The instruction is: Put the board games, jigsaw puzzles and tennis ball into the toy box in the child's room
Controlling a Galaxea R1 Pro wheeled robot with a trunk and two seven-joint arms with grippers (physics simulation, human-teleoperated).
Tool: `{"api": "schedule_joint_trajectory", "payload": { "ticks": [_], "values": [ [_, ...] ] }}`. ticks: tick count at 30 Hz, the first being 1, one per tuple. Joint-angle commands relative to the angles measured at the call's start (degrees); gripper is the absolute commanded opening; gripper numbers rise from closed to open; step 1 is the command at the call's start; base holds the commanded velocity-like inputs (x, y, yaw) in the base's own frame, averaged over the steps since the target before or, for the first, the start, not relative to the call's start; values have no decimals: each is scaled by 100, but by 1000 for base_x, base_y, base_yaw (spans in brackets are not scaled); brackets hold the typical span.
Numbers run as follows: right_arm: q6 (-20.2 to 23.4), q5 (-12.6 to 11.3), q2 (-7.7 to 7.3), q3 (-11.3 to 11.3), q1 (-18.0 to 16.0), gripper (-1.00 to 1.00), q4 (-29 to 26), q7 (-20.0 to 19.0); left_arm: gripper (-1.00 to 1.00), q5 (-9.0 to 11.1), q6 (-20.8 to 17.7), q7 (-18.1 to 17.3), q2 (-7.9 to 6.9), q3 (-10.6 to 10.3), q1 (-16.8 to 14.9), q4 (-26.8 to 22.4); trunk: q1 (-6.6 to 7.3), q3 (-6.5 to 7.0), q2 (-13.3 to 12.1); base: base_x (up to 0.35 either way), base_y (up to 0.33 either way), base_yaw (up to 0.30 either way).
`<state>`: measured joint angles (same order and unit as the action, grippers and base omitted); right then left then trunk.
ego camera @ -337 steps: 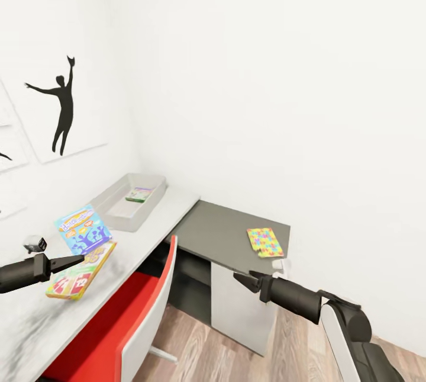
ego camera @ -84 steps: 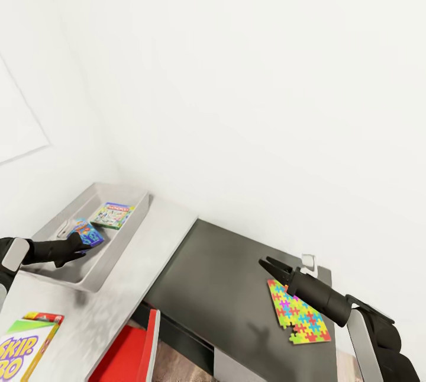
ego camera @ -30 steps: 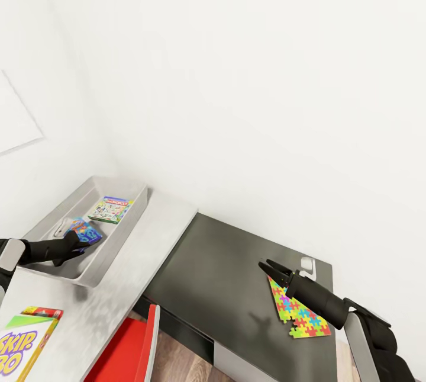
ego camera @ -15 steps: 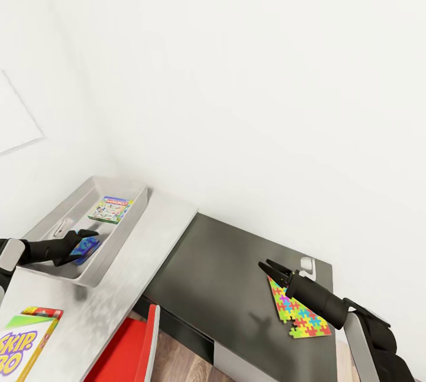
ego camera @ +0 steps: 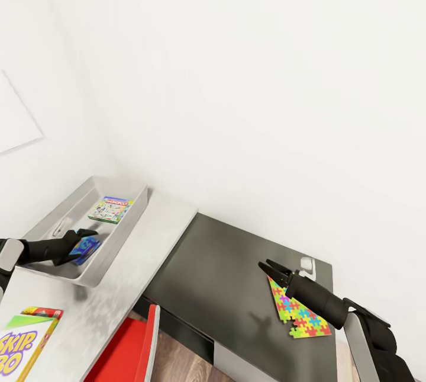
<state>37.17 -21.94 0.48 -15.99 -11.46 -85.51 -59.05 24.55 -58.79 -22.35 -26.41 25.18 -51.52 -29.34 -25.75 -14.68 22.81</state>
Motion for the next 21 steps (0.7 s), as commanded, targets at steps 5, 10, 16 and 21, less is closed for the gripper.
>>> {"api": "schedule_joint_trajectory", "payload": {
  "ticks": [5, 10, 16, 21],
  "values": [
    [37, -14, 9, -10, -5, 100, -1, -16, 100, -56, -37, -81, -25, 218, -7, -12, -3, -11, 11, 0, 0, 0],
    [37, -17, 12, -15, -5, 100, -6, -18, 100, -61, -63, -178, -58, 595, -7, -46, -3, -2, 11, 0, 0, 0],
    [30, -20, 13, -18, -5, 100, -9, -23, 100, -64, -97, -338, -136, 790, -2, -72, -3, 38, 11, 0, 0, 0],
    [28, -20, 10, -18, -5, 100, -10, -26, 100, -69, -106, -625, -266, 816, 2, -78, -3, 80, 11, 0, 0, 0]
  ]
}}
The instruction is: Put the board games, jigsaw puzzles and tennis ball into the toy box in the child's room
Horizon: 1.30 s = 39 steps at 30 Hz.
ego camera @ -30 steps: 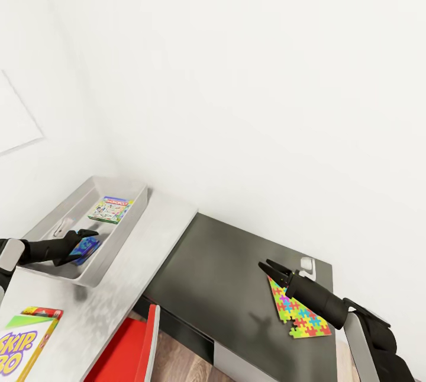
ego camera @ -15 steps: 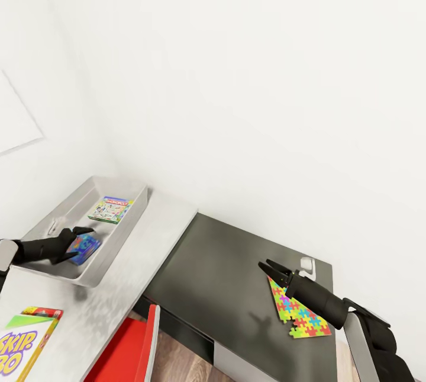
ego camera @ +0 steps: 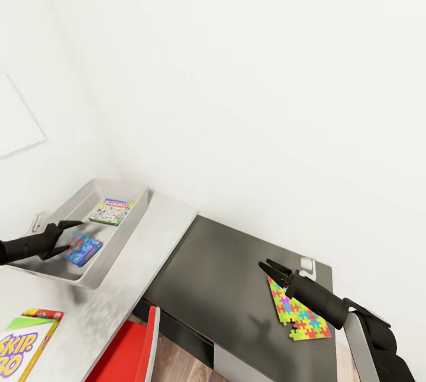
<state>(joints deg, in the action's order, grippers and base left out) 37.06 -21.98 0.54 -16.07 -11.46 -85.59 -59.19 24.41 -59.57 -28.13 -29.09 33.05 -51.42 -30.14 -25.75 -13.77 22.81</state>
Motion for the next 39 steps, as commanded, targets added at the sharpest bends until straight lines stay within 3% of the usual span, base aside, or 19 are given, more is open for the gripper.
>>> {"api": "schedule_joint_trajectory", "payload": {
  "ticks": [1, 13, 24, 31, 39],
  "values": [
    [39, -17, 3, -10, -5, 100, -1, -12, 100, -56, -29, -122, -27, 31, -6, 2, -4, -2, 11, 0, 0, 0],
    [42, -17, 7, -10, -5, 100, -1, -8, 100, -69, -30, -1198, -421, -20, 14, -21, -4, 106, 11, 0, 0, 0],
    [42, -17, 6, -10, -5, 100, -1, -7, 100, -103, -18, -2382, -789, -56, 185, -388, -4, 206, 11, 0, 0, 0],
    [39, -17, 6, -10, -5, 100, -3, -12, 100, -121, 23, -3404, -866, -60, 697, -837, -4, 270, 11, 0, 0, 0],
    [38, -17, 0, -10, -5, 100, -6, -13, 100, -128, 136, -4501, -873, -54, 1753, -1859, -4, 343, 11, 0, 0, 0]
  ]
}}
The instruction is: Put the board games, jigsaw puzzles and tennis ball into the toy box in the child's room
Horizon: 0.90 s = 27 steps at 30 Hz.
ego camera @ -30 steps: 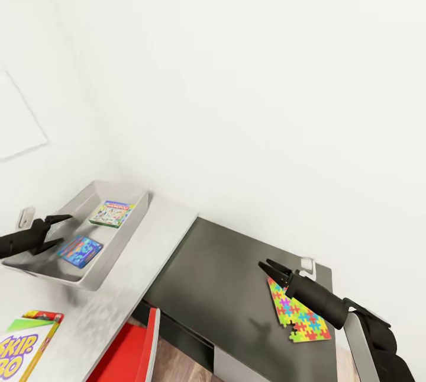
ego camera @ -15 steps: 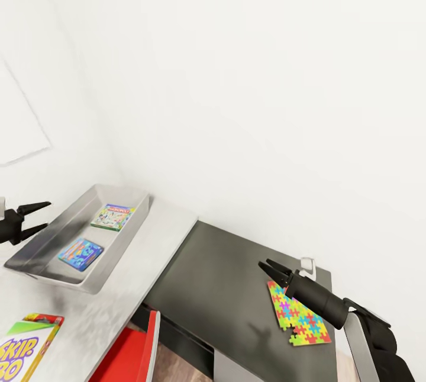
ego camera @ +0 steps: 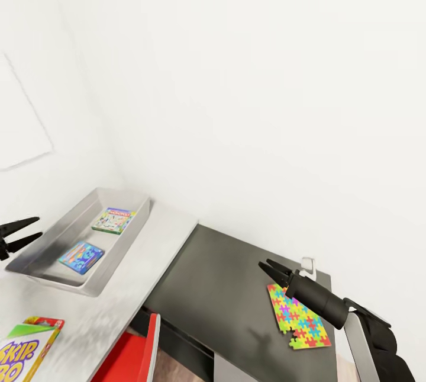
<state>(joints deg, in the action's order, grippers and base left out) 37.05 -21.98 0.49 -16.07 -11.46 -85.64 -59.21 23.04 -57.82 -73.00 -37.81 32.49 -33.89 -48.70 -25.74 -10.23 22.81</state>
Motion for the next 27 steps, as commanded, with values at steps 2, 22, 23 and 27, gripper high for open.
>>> {"api": "schedule_joint_trajectory", "payload": {
  "ticks": [2, 22, 23, 27],
  "values": [
    [39, -17, 4, -10, -5, 100, 1, -12, 100, 9, 21, -297, 2, 8, 290, -278, -4, 7, 11, 0, 0, -3],
    [31, -9, 18, -7, -5, 100, 9, -9, 100, -1, 724, -1398, 68, 43, 1256, -1049, -4, 157, 11, 0, 0, -74],
    [31, -9, 17, -10, -4, 100, 9, -10, 100, -1, 729, -1404, 67, 46, 1259, -1051, -4, 158, 11, 0, 0, -22],
    [-38, -5, 14, -15, 1, 100, 11, -8, 100, 1, 739, -1420, 70, 47, 1266, -1063, -4, 162, 11, 0, 0, -13]
  ]
}}
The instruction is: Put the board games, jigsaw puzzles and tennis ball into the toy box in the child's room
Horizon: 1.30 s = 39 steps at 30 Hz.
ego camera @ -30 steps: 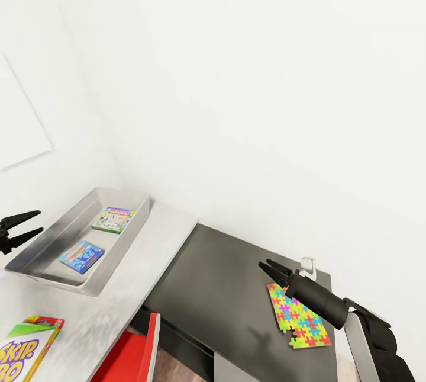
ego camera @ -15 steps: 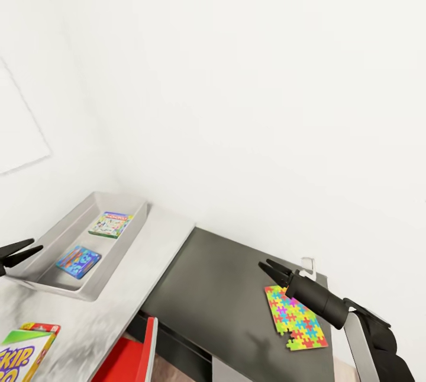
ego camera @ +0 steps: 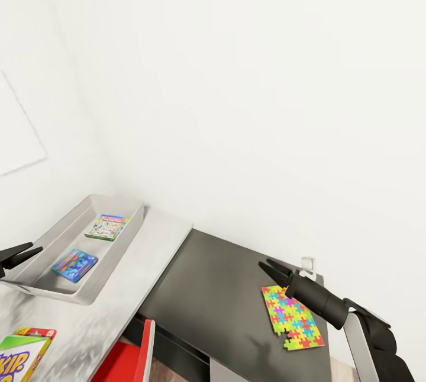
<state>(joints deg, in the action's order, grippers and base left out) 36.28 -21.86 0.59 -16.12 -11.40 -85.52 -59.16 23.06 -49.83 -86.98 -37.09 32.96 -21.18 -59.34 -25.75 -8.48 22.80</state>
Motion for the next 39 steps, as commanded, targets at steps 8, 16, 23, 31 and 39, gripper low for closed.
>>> {"api": "schedule_joint_trajectory", "payload": {
  "ticks": [8, 16, 23, 31, 39],
  "values": [
    [-305, -32, 4, -10, -3, 100, 29, 2, 100, 5, -54, -55, 0, 0, 1, -22, -3, -10, 12, 0, 0, -3],
    [-379, -48, -14, -18, 2, 100, 61, -18, 100, -1, -49, -71, -7, 7, 0, -25, -3, -10, 12, 0, 0, 0],
    [-351, -47, -11, -16, 20, 100, 62, 0, 100, -3, -45, -73, -5, 8, 0, -25, -3, -10, 12, 0, 0, 0],
    [-357, -46, -1, -14, 23, 100, 60, 6, 100, 0, -45, -73, -7, 8, 1, -40, -3, -8, 12, 0, 0, -4],
    [-358, -54, -1, -14, 24, 100, 61, -5, 100, -2, -40, -151, -18, 10, 2, -65, -3, 31, 12, 0, 0, -137]
  ]
}}
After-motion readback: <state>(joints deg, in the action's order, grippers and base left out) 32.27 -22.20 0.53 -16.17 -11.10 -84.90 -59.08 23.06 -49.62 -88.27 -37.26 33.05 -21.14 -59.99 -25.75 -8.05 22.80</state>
